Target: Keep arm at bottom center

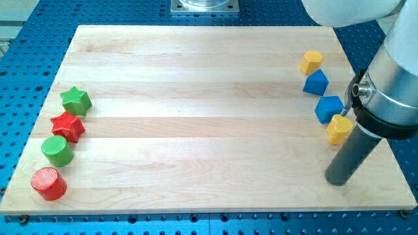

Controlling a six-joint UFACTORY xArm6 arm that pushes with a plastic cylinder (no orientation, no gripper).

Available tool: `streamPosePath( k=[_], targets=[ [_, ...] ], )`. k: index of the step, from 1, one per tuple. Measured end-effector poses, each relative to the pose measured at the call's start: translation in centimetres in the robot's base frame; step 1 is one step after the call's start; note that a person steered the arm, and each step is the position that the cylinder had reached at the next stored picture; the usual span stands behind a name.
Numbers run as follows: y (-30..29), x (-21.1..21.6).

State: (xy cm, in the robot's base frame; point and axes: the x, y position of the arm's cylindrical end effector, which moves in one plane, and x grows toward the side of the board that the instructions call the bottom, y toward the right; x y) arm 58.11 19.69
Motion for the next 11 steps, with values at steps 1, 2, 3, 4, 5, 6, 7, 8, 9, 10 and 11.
streamPosePath(
  k=[1,2,3,4,5,6,7,8,9,10,11],
  targets=[
    [0.0,0.0],
    [0.1,0.1],
    [0.1,0.1],
    [-0.2,0.1],
    [-0.3,0.1],
    [-0.4,0.1],
    [0.7,0.6],
    [5.3,-0.1],
    [7.2,0.0],
    [-1.2,3.2],
    [-8.6,3.7]
  ],
)
